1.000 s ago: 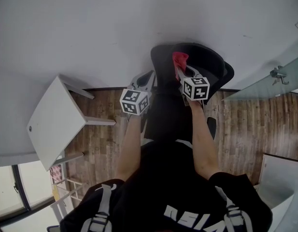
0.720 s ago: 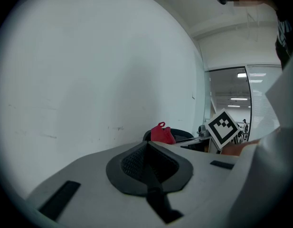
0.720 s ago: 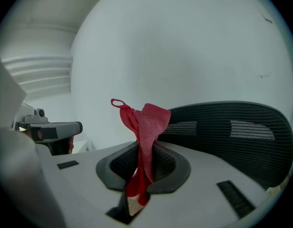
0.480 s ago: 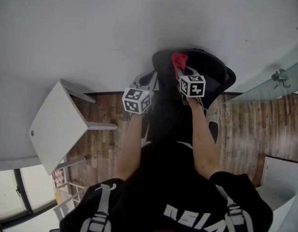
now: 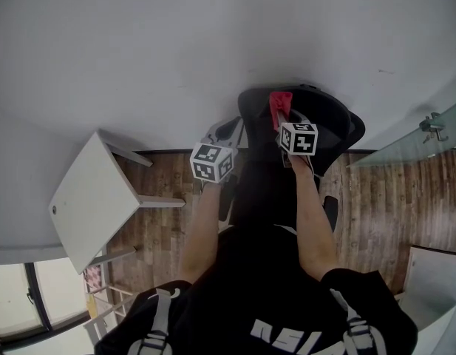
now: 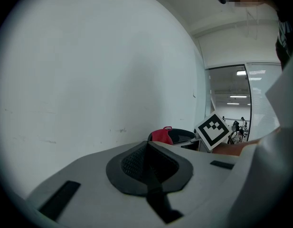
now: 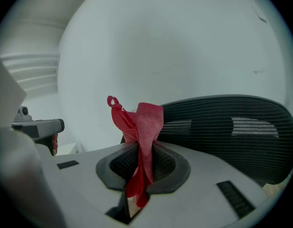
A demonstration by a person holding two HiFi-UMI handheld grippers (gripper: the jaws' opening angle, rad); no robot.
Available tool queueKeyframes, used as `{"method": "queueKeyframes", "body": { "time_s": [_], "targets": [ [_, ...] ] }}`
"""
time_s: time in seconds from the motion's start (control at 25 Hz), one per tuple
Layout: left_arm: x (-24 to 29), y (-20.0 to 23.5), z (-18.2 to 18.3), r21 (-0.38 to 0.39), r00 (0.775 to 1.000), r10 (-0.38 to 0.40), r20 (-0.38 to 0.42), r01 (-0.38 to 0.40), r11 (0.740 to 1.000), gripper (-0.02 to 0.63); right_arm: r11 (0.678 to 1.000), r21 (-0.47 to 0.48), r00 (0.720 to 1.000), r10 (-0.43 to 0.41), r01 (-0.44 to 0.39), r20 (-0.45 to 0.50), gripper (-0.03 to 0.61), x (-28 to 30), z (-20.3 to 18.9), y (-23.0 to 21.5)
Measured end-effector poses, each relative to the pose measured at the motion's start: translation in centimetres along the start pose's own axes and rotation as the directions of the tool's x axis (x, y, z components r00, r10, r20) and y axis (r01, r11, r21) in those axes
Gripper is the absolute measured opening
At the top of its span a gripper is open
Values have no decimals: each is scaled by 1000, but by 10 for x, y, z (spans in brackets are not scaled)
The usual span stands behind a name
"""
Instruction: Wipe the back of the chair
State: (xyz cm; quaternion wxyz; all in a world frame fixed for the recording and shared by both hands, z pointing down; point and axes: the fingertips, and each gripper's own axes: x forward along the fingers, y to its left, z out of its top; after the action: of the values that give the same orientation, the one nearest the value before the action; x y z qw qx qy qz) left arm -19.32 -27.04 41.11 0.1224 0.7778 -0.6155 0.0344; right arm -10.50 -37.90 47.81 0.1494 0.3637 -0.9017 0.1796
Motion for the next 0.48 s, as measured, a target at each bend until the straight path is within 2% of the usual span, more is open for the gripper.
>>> {"method": "queueKeyframes", "body": {
  "time_s": [0.48],
  "targets": [
    [25, -19, 0, 4, 998, -57, -10, 57, 998, 25, 981, 92, 985, -173, 171, 21, 66, -25, 5, -72]
  ]
}}
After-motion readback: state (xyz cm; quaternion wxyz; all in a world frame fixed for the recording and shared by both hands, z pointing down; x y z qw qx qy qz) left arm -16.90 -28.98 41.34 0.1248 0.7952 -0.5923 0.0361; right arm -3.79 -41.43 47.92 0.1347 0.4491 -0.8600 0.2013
